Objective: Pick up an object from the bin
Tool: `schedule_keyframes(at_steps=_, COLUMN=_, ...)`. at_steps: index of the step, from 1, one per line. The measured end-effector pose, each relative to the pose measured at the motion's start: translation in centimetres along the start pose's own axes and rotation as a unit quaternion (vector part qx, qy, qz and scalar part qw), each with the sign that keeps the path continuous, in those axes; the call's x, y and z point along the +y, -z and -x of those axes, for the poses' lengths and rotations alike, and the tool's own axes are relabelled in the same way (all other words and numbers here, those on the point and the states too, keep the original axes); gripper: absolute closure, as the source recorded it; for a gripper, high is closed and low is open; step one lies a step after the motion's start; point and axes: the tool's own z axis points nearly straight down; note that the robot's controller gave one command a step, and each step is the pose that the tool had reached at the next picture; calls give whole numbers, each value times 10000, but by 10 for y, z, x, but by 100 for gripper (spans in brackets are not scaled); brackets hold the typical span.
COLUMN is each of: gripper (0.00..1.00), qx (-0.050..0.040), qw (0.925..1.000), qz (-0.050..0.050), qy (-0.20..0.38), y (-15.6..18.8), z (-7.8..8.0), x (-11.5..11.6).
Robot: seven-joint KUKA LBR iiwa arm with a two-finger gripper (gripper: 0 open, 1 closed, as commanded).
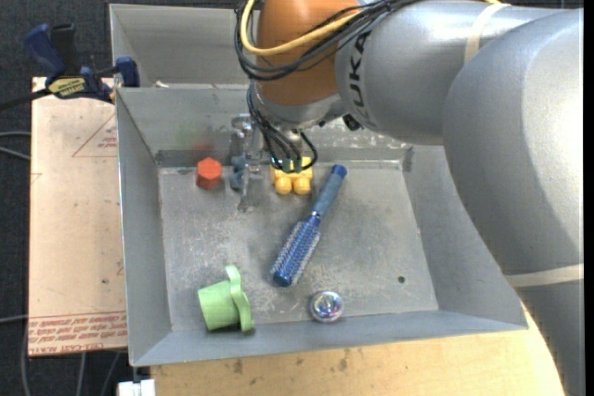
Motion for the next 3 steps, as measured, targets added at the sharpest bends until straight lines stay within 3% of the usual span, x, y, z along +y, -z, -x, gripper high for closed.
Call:
schedule_keyframes(at_steps=1, gripper=0, qx=-30, qw=9998, qz=-18, qy=203, y=-9, z=-3, x=-72)
schedule_keyframes(at_steps=2, gripper=0, qx=-33, qw=9998, qz=-5, qy=-216, y=-32, z=1, x=-113)
schedule_keyframes(at_steps=3, gripper=0, qx=-82, qw=9965, qz=5, qy=833, y=-66, z=-100, x=-97)
